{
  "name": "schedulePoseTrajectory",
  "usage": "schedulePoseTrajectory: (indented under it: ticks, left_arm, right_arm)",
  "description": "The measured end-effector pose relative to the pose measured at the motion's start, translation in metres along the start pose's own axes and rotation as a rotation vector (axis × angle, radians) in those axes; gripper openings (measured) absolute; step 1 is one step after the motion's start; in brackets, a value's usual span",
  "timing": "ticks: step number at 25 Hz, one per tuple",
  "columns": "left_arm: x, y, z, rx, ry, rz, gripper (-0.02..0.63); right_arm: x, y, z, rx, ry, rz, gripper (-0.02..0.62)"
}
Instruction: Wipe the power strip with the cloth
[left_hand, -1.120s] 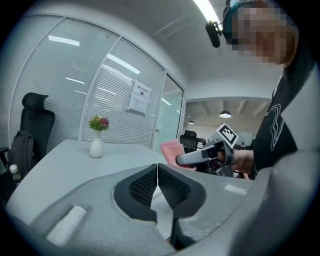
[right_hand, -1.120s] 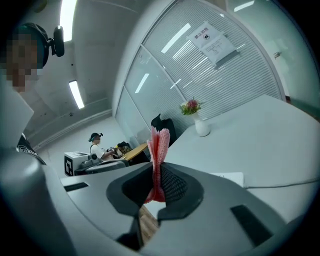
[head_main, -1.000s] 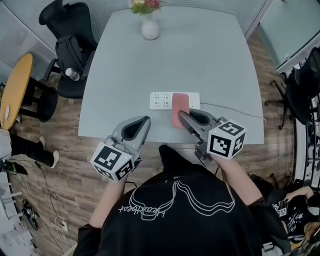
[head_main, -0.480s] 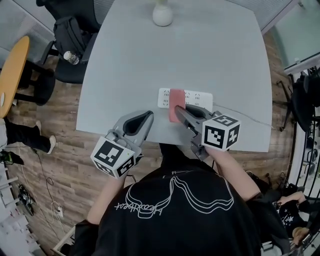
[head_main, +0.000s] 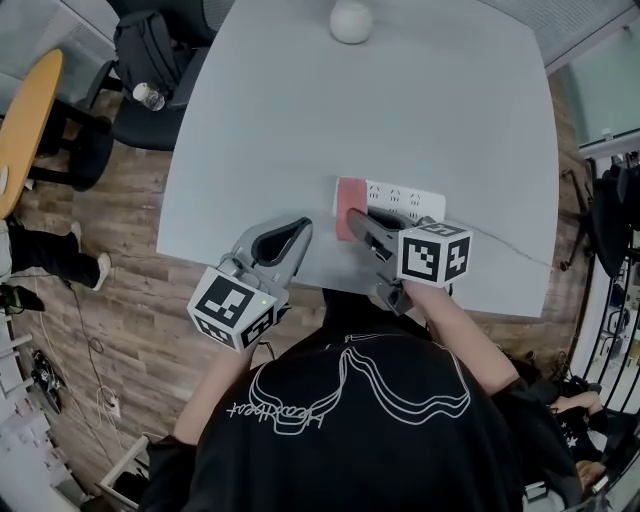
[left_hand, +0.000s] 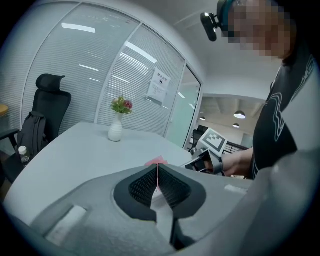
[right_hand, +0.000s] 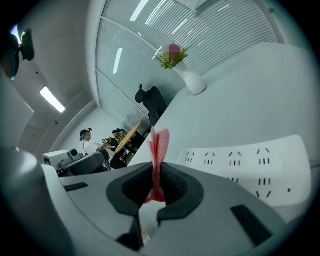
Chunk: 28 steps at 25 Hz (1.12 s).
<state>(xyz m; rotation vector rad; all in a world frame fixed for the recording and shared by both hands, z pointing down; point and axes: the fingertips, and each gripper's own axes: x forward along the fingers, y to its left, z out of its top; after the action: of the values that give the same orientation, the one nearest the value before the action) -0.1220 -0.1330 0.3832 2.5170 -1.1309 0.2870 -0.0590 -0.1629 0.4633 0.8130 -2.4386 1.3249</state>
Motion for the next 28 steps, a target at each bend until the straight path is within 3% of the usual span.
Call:
schedulePoseTrajectory:
  ticks: [9, 28]
  left_arm:
    - [0.005, 0.026, -0.005, -0.040, 0.001, 0.014, 0.014]
    - [0.017, 0.038, -0.008, -0.067, 0.009, 0.001, 0.014]
  right_arm:
    - [0.026, -0.017, -0.006, 0.086, 0.065, -0.030, 0.040]
    - [0.037, -0.044, -0.005, 0.055, 0.146, -0.156, 0.040]
